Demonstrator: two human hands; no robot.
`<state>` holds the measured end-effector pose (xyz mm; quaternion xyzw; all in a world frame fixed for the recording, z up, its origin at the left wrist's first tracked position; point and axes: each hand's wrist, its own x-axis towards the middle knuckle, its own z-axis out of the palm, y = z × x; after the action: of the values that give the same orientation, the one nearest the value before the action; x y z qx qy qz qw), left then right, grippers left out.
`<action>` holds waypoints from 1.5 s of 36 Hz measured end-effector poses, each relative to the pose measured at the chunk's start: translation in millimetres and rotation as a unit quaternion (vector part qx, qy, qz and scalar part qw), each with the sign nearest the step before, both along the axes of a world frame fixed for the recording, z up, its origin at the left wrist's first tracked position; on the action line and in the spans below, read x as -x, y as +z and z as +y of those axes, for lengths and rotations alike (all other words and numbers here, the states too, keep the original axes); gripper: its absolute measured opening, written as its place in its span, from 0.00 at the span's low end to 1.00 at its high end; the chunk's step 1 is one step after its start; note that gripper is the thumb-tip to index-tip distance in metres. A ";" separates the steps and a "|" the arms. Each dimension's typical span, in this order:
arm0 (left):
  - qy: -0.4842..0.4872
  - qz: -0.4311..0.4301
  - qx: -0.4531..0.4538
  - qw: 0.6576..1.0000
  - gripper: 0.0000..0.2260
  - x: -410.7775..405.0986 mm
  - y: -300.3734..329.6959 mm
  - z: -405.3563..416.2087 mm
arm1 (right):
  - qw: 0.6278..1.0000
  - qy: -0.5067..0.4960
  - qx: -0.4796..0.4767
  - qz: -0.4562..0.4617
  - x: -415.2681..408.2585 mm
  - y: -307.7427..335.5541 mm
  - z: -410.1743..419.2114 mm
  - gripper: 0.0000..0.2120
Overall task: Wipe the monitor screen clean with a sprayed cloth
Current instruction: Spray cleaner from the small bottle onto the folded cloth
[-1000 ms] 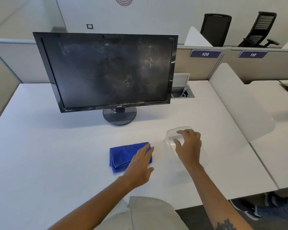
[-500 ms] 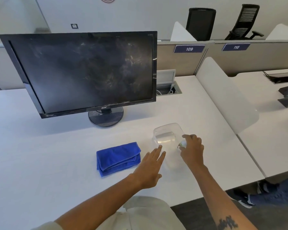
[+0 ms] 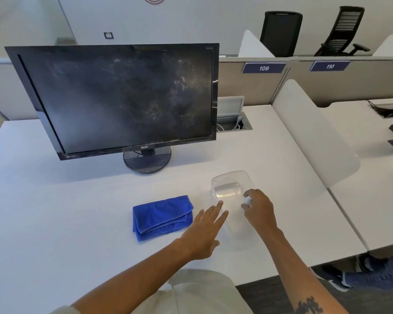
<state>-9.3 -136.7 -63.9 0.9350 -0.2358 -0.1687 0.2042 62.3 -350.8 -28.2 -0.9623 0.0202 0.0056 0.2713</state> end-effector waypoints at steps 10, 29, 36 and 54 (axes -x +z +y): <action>0.102 -0.004 0.104 0.989 0.36 -1.5 36.1 13.5 | 0.996 -0.011 -0.077 -0.041 -3.4 36.3 20.4 0.12; 0.309 -0.051 0.266 0.912 0.20 16.9 40.1 86.1 | 0.971 0.046 -0.231 -0.051 15.7 66.1 138.0 0.14; 0.342 -0.032 0.336 0.877 0.20 34.0 32.1 100.1 | 0.965 0.045 -0.253 -0.049 20.0 53.5 162.6 0.16; 0.356 0.204 0.514 0.754 0.13 41.3 41.6 106.9 | 0.881 0.106 -0.434 0.157 35.8 69.9 171.1 0.15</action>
<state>-50.6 -29.8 -22.2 0.6490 0.1099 -0.1245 0.7424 26.5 -179.7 41.7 -0.7309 -0.0440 0.1931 0.6531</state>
